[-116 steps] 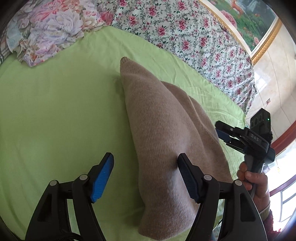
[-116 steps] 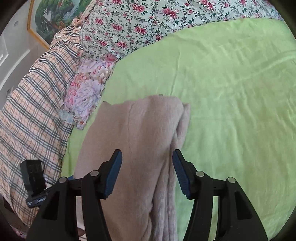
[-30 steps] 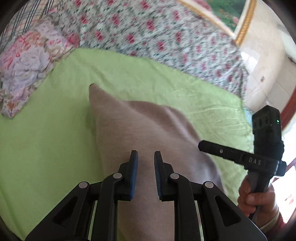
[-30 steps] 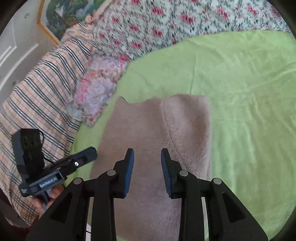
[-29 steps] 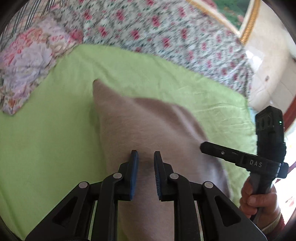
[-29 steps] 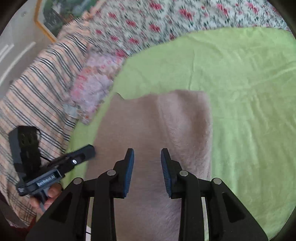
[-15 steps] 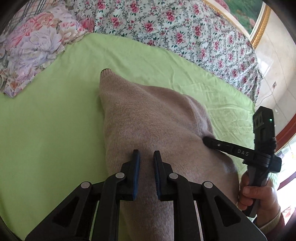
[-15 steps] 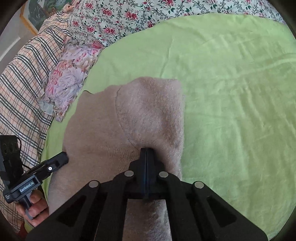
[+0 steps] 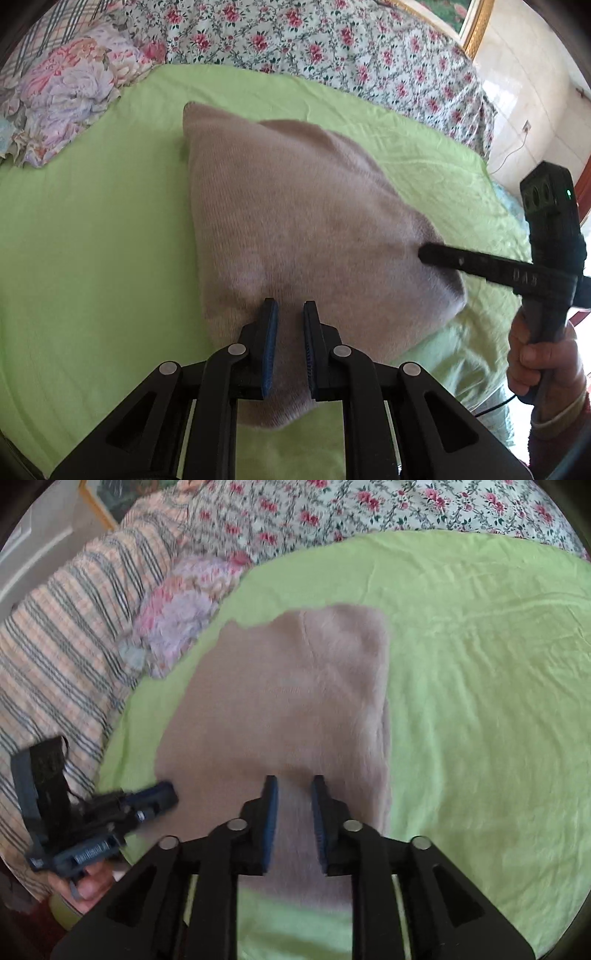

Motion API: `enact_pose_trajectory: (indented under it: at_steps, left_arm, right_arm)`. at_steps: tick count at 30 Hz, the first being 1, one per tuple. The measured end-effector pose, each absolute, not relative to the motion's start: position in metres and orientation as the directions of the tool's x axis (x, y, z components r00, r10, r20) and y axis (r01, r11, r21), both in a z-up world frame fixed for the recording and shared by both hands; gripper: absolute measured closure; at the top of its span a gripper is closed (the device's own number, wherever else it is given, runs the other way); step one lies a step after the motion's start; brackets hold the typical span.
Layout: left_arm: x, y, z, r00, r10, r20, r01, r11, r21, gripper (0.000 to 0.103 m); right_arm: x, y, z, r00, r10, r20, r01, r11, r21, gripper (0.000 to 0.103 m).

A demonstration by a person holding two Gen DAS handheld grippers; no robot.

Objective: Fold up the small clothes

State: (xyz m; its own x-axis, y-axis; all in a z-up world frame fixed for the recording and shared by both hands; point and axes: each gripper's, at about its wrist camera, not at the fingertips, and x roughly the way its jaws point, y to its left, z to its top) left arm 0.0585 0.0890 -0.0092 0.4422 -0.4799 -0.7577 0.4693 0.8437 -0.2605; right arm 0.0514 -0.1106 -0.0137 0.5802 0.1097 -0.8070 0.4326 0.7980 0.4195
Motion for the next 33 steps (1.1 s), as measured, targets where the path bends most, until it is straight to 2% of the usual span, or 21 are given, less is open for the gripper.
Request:
enact_pose_trajectory:
  at_steps: [3,10,21,24,29,33]
  left_arm:
    - [0.053,0.092,-0.014,0.447,-0.485,-0.752,0.46,0.845,-0.272,0.088]
    - [0.032,0.095,-0.016,0.467,-0.464,-0.753,0.456,0.856,-0.245,0.088]
    - [0.018,0.106,-0.022,0.436,-0.471,-0.767,0.47,0.846,-0.252,0.087]
    - [0.016,0.111,-0.019,0.417,-0.477,-0.774,0.475,0.84,-0.262,0.082]
    - [0.003,0.118,-0.01,0.418,-0.47,-0.778,0.457,0.848,-0.267,0.08]
    - [-0.003,0.122,-0.004,0.436,-0.43,-0.791,0.433,0.87,-0.234,0.063]
  right_arm:
    - [0.038,-0.107,-0.026,0.572,0.086,-0.816,0.436,0.81,0.391,0.077]
    - [0.031,-0.104,-0.019,0.562,0.039,-0.826,0.446,0.827,0.343,0.078]
    - [0.005,-0.108,-0.015,0.555,0.015,-0.831,0.486,0.805,0.339,0.077]
    - [0.0,-0.109,-0.013,0.524,-0.018,-0.852,0.505,0.812,0.294,0.069]
    - [-0.018,-0.11,-0.008,0.546,0.001,-0.838,0.518,0.786,0.338,0.067]
    - [-0.024,-0.108,0.001,0.565,0.007,-0.825,0.506,0.787,0.353,0.067]
